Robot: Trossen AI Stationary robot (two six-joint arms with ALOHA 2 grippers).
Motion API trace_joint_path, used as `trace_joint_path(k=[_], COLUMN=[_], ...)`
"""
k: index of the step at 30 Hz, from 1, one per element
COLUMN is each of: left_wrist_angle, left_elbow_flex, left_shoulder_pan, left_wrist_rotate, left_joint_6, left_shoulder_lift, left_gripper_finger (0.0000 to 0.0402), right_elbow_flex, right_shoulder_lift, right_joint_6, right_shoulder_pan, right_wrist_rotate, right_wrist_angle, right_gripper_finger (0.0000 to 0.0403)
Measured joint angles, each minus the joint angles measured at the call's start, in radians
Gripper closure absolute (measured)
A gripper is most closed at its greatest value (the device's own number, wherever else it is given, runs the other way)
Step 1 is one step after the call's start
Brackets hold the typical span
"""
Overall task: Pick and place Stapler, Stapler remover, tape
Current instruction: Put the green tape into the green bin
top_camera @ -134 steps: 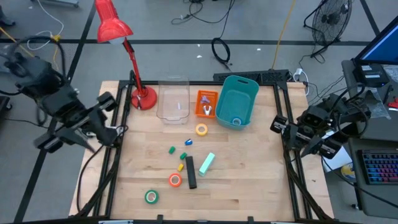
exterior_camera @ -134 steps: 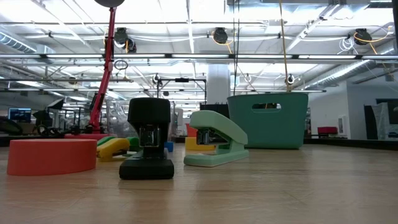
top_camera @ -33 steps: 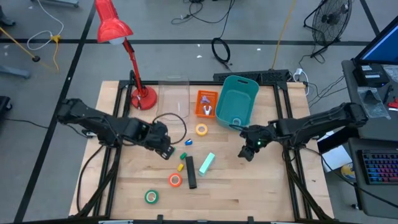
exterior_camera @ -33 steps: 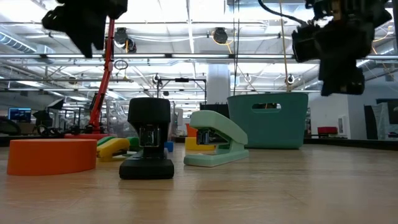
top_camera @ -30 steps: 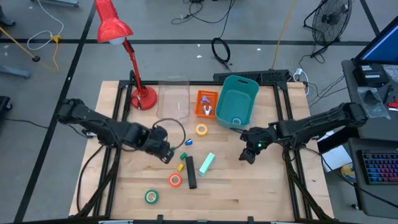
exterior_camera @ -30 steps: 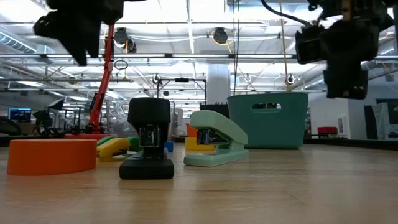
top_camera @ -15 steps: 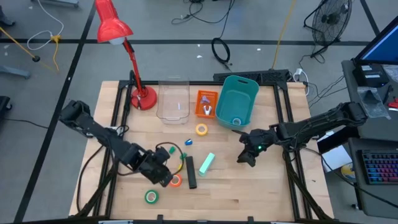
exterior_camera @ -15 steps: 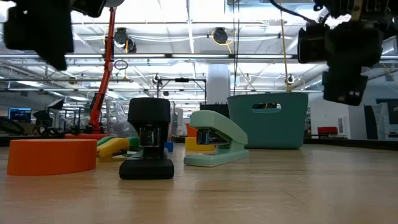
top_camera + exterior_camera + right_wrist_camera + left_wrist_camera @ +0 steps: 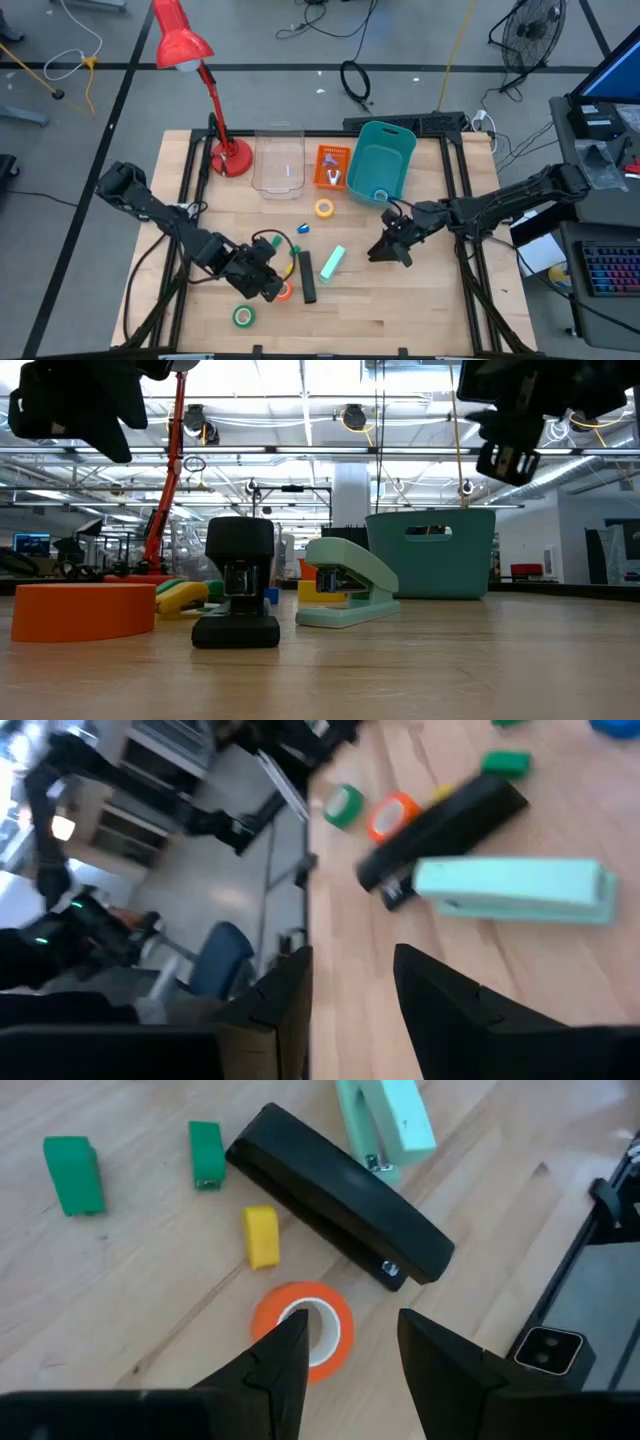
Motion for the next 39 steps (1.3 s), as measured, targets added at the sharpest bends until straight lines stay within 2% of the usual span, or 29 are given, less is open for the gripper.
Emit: trace_joint_path(k=[3,7,15,19,24,29,39], left_wrist_angle=[0.001,-0.008,-0.06,-0.061,-0.073,-0.156,-0.196], left_elbow_flex=[0.0,0.0,0.0,0.0,0.012,0.054,0.054], left_shoulder_pan=[-0.005,-0.043,-0.2,-0.261,-0.302,-0.303,-0.303], left_wrist_rotate=[0.048,0.168,0.233,0.271,0.266,0.252,0.21], left_joint_6=[-0.003,-0.009,-0.125,-0.184,-0.233,-0.253,-0.273], left_shoulder_lift=[0.0,0.018,0.077,0.146,0.232,0.271,0.209], left_gripper_finger=[0.0245,0.0245,0.0245,0.0245,0.0245,0.0245,0.0245], right_elbow_flex=[0.0,0.0,0.0,0.0,0.0,0.001,0.001], right_shoulder_lift=[0.0,0.0,0.0,0.0,0.0,0.001,0.001], right_joint_6=[-0.001,0.001,-0.003,-0.013,-0.025,-0.025,-0.025], right_shoulder_pan=[-0.001,-0.001,-0.001,-0.002,-0.004,-0.004,-0.004], right_wrist_rotate=[0.002,0.001,0.005,0.007,0.029,0.032,0.03], right_wrist_angle=[0.03,0.033,0.034,0.034,0.033,0.034,0.034], right_gripper_finger=[0.0268,0.0268,0.0268,0.0268,0.0268,0.0268,0.0268])
